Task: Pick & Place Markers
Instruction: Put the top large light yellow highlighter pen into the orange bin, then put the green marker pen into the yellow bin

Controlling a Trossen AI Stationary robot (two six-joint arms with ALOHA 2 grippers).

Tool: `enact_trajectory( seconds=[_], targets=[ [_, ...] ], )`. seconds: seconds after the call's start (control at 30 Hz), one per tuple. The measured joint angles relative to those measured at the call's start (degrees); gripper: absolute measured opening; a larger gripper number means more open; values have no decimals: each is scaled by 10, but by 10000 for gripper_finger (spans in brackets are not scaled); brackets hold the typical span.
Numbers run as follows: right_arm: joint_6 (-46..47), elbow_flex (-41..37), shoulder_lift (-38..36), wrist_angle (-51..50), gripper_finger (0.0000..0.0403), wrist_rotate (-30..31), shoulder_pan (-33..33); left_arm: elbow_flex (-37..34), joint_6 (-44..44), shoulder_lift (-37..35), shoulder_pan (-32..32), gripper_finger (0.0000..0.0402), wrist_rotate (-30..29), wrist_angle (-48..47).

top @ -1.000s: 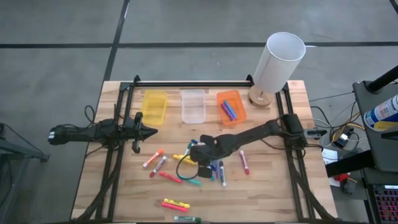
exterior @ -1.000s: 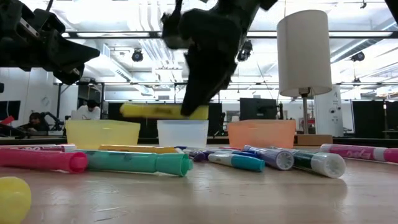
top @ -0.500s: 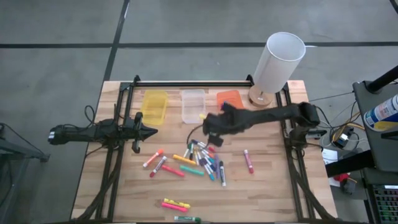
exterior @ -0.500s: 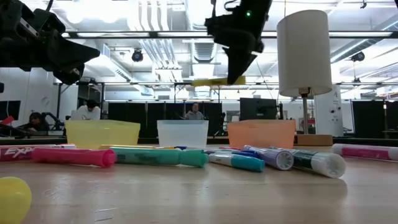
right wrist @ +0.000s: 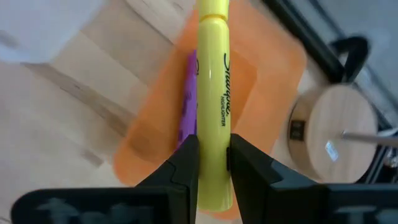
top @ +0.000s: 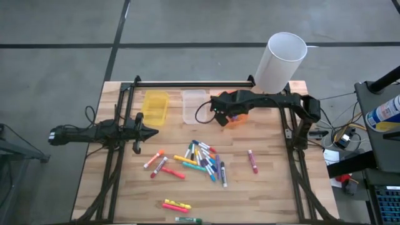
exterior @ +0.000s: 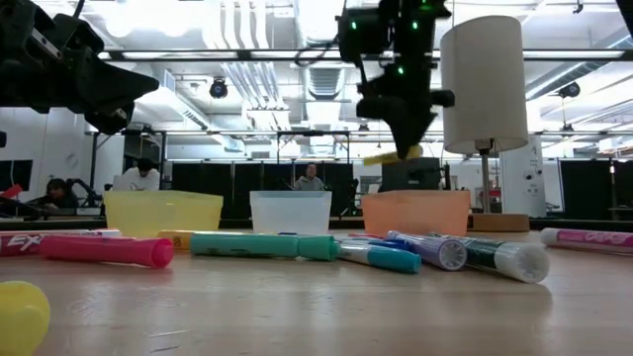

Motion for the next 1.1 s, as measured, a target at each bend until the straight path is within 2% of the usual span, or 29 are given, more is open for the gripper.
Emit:
enact_trajectory(
  seconds=[0.1, 0.47, 0.83, 1.1],
  targets=[
    [13, -25, 0, 2, 68, -28, -20, 0, 0, 0, 0, 0, 0, 0],
    [5, -88, 1, 51, 73, -48, -41, 0, 0, 0, 0, 0, 0, 0],
    [3, -104, 1, 63, 104, -49, -41, 0, 0, 0, 0, 0, 0, 0],
    [-6, -102, 1, 68, 103, -49, -40, 0, 0, 0, 0, 0, 0, 0]
  ],
)
